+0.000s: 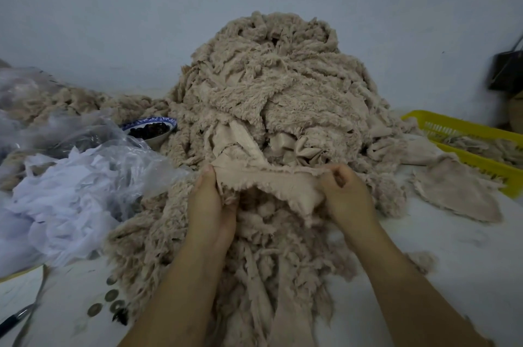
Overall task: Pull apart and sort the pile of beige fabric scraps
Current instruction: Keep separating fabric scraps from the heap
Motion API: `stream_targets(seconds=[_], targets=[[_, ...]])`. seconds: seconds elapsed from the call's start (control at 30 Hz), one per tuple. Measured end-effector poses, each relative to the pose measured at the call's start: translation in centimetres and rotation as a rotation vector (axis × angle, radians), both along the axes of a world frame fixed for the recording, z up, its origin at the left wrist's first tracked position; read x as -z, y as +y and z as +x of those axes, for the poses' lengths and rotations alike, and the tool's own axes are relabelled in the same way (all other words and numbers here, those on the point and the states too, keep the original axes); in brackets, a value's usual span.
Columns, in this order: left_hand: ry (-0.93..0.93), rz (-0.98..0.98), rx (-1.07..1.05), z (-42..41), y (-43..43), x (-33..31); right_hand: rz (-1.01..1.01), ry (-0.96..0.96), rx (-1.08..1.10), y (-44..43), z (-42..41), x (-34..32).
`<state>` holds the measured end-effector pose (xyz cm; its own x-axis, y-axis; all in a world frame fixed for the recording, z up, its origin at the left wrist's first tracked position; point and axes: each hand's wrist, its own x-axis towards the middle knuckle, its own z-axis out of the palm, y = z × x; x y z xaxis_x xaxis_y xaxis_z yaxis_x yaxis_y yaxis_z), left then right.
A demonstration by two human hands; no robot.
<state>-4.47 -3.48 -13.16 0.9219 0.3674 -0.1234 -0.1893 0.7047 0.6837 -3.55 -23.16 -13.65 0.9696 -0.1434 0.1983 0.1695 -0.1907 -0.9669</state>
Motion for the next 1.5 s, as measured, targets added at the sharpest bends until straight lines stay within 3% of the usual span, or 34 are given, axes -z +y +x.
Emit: stream_targets(seconds=[0.07,0.13,0.2,0.27,0.37,0.43,0.5,0.57,0.77,0.8,0.9,0.93,0.97,1.07,1.2,1.27,1.33,1.5], targets=[[-0.012,0.207,-0.031,-0.2,-0.5,0.1,0.304,0.083,-0.025,0.1,0.0,-0.6],[-0.033,0.647,-0.093,-0.9,-1.3,0.1,0.492,0.097,-0.081,0.5,-0.1,-1.0],[-0.146,0.997,0.014,-1.7,-2.6,0.2,0.520,0.074,-0.149,1.1,-0.3,-1.0],[-0.188,1.144,0.209,-2.2,-4.0,0.6,0.511,0.044,-0.259,1.6,-0.5,-0.8],[-0.163,1.196,0.172,-2.1,-4.6,1.1,0.488,0.050,-0.411,1.8,-0.8,-0.5],[-0.127,1.095,0.161,-1.9,-4.1,1.1,0.376,0.046,-0.484,2.0,-1.2,-0.4],[-0.181,1.001,0.218,-1.9,-3.6,1.2,0.297,0.096,-0.554,2.2,-1.4,-0.1],[-0.262,1.049,0.217,-2.0,-3.5,1.0,0.291,0.110,-0.586,2.1,-1.4,-0.1],[-0.261,1.104,-0.046,-1.9,-2.7,0.8,0.344,0.194,-0.558,1.0,-1.3,-0.3],[-0.227,1.078,-0.095,-1.8,-2.4,1.0,0.481,0.210,-0.518,0.6,-1.0,-0.5],[-0.083,1.014,-0.213,-1.2,-1.6,1.5,1.272,0.069,-0.471,-1.9,0.0,-1.8],[-0.037,1.018,-0.231,-1.0,-1.3,1.6,1.360,0.007,-0.495,-2.2,0.2,-1.8],[0.001,1.054,-0.237,-0.6,-1.2,1.8,1.293,0.004,-0.512,-1.9,-0.1,-1.8],[0.101,1.250,-0.156,0.3,-0.9,2.5,0.690,0.136,-0.498,0.2,-0.3,-0.3],[0.283,1.597,0.077,0.3,-1.0,2.9,-0.049,0.030,-0.345,2.3,-0.5,1.9],[0.177,1.549,0.012,-0.1,-1.3,2.6,-0.179,-0.012,-0.321,2.4,-0.6,2.2],[0.038,1.441,-0.096,-0.6,-1.6,2.0,-0.166,-0.040,-0.381,2.7,-1.0,1.8],[-0.035,1.110,0.085,-1.3,-3.0,1.8,-0.258,-0.150,-0.439,3.2,-0.8,2.4]])
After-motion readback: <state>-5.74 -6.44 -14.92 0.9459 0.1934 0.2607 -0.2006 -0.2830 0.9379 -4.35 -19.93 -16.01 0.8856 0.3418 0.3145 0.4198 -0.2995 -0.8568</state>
